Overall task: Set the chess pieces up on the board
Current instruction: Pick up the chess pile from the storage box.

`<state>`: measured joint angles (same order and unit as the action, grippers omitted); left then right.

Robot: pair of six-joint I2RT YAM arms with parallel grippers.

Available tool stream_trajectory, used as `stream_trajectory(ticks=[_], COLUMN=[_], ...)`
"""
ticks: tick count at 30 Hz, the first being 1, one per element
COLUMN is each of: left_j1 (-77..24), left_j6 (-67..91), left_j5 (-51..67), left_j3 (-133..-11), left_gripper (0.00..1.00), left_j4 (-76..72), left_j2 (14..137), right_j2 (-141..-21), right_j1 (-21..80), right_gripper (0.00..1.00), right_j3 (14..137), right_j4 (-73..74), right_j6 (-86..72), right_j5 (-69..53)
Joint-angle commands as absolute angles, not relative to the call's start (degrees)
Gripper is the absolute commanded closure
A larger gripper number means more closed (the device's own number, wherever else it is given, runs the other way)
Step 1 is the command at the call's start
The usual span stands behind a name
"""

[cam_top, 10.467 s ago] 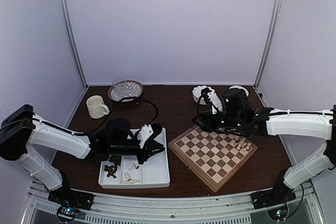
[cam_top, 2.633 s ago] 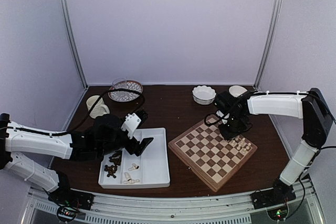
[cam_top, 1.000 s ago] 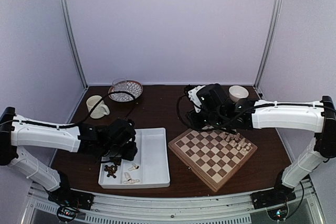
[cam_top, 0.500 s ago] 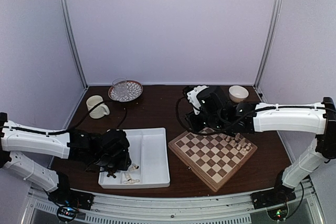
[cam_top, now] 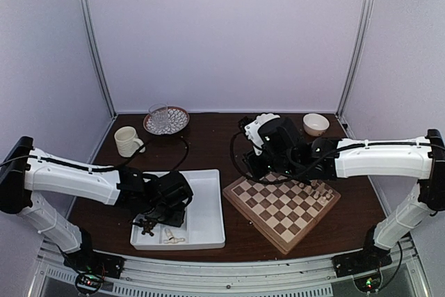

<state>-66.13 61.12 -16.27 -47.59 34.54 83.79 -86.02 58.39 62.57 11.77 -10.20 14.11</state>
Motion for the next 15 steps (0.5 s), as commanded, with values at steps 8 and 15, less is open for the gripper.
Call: stream_trajectory(ticks=[8, 15], left_j1=[-66.69, -66.76], left_j6=[49.39, 43.25], left_j5=[-15.88, -11.57], left_j3=[-48.66, -46.21], left_gripper=[0.57, 0.56], left_j4=[39.95, 36.15], left_j2=[84.82, 84.11], right_j2=[-85.85, -86.37], right_j1=[59.06, 59.16], right_gripper=[0.62, 0.62], right_j3=[62.74, 63.01], right_j4=[11.55, 11.60], right_j6=[-8.53, -8.51], right_j5=[17.31, 17.25])
